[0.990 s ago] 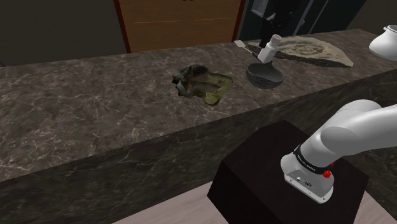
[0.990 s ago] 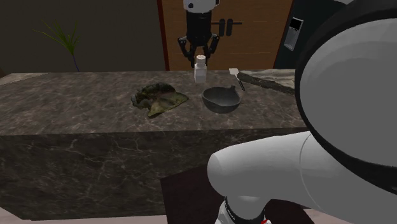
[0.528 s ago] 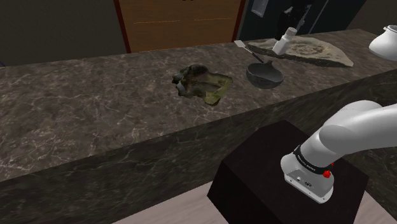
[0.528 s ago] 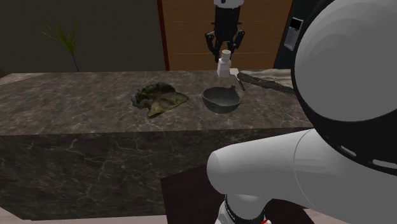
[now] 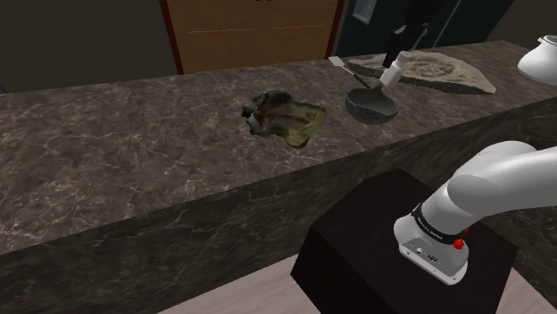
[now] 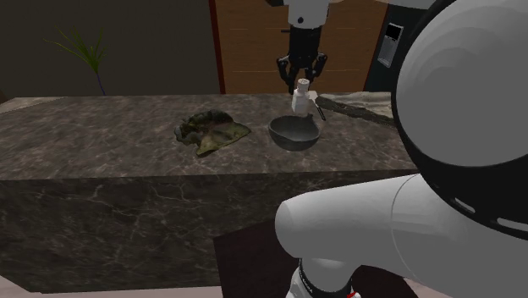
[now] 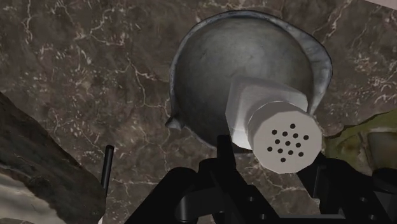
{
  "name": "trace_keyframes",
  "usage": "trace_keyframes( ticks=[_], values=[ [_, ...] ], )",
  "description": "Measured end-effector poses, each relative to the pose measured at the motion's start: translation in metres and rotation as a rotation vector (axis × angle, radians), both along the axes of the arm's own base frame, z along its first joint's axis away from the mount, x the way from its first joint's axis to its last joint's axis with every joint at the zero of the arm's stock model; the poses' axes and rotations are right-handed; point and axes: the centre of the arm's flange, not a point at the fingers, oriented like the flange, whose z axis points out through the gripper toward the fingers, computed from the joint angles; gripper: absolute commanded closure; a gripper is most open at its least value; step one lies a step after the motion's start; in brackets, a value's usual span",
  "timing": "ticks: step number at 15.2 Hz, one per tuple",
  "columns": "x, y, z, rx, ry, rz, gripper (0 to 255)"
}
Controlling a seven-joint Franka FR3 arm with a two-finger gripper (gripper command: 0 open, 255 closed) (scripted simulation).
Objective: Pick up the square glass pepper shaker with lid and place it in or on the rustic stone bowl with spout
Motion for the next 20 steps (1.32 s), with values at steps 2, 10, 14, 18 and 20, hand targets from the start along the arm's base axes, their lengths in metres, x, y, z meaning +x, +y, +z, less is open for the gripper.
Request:
trace_keyframes(
  ticks=[2, 10, 14, 18, 20],
  values=[
    [0.000, 0.000, -0.011, 0.000, 0.000, 0.000, 255],
    [0.000, 0.000, -0.048, 0.000, 0.000, 0.000, 255],
    [0.001, 0.000, -0.050, 0.000, 0.000, 0.000, 255],
    [0.001, 0.000, -0.050, 0.000, 0.000, 0.000, 0],
    [0.001, 0.000, -0.050, 0.000, 0.000, 0.000, 0]
  ],
)
